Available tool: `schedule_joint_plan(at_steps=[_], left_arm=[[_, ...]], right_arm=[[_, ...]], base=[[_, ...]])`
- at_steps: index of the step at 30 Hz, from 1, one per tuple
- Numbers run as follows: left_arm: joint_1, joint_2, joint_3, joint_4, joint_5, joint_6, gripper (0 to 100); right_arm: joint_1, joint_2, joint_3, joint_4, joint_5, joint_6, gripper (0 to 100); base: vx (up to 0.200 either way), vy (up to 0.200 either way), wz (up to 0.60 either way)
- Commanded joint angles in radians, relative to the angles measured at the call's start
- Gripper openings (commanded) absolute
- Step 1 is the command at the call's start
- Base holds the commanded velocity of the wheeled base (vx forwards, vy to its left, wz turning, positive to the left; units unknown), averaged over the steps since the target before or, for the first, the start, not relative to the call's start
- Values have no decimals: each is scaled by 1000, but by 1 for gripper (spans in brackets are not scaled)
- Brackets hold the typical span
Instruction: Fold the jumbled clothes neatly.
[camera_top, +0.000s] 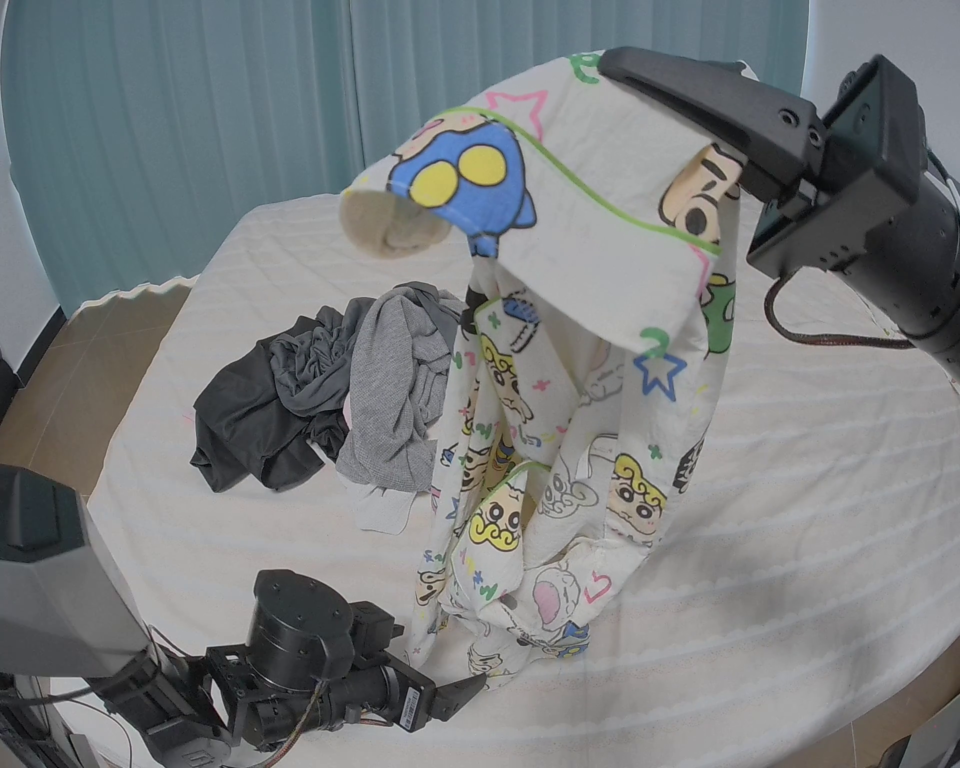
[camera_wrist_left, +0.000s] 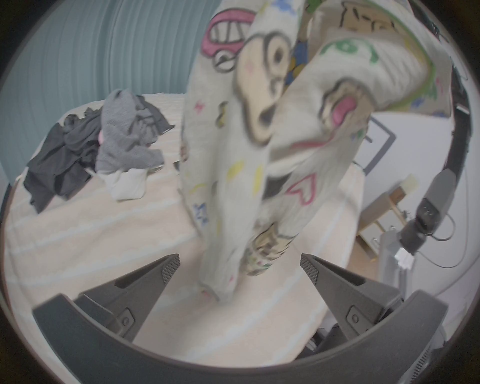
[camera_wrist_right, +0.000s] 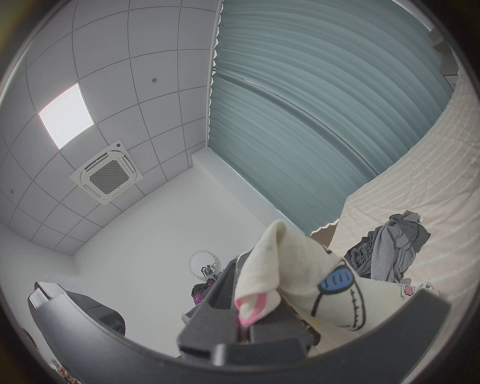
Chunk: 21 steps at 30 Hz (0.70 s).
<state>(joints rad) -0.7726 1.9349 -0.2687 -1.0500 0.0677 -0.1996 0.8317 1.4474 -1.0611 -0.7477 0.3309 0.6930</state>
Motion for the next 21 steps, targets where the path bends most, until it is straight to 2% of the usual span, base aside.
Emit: schedule_joint_plan(at_steps=[1,8,15,19,21], left_arm=[[4,33,6,-10,57,-6,100],[12,30,-50,-59,60,-9,100],[41,105,-106,-84,60,2,100],[101,136,-116,-145,35,29,100],[151,142,-113,-159,-22,88,100]], right_arm=[[3,-4,-4,2,0,0,0],[1,-2,-4,2,0,0,0],[1,-6,-4,4,0,0,0],[1,-15,-4,7,2,0,0],[1,-15,-4,11,2,0,0]], base=[[0,0,0],[0,0,0],[0,0,0],[0,0,0],[0,0,0]])
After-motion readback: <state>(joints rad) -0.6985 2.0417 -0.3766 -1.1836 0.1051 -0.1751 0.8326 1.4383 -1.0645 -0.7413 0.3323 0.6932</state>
